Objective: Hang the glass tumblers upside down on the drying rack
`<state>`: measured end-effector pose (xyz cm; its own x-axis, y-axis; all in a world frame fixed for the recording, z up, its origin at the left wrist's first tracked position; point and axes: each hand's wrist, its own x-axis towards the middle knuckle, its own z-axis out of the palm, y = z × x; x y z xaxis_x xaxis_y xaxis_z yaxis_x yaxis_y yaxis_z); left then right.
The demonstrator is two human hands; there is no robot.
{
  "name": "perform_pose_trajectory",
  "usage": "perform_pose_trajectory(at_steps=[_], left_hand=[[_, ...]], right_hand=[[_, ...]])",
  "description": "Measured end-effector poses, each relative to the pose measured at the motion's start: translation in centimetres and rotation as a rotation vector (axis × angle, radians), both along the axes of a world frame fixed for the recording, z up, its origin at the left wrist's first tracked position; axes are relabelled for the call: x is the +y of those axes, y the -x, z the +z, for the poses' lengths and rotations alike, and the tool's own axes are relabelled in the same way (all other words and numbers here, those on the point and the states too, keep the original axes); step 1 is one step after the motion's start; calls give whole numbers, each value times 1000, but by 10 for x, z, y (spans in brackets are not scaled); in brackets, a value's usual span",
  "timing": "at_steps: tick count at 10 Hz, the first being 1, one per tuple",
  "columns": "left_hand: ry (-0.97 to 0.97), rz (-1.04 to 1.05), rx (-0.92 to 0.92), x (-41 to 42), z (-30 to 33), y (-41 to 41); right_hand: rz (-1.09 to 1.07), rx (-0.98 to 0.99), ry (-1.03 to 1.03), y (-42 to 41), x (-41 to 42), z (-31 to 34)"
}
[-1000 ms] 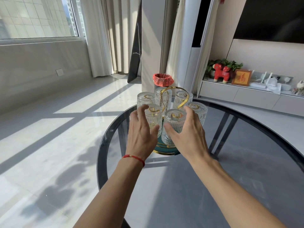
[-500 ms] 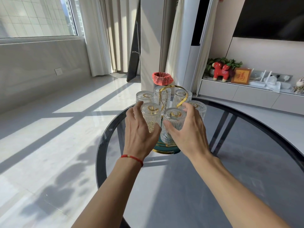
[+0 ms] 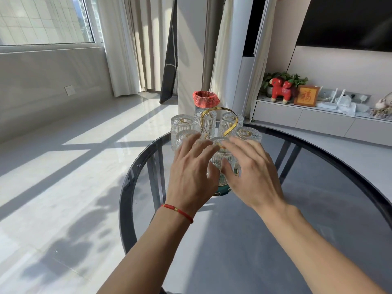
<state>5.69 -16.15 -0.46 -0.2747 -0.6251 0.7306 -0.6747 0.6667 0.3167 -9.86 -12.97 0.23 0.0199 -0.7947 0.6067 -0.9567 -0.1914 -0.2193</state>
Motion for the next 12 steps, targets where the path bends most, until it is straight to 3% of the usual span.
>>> perform_pose_trajectory(at_steps=[9,12], left_hand=[[28,-4,30,8,-2,1],[77,-4,128,10,-4,-15]], right_hand=[[91,29,-131,15,14,4],[90,-98,-10,23,50,13]])
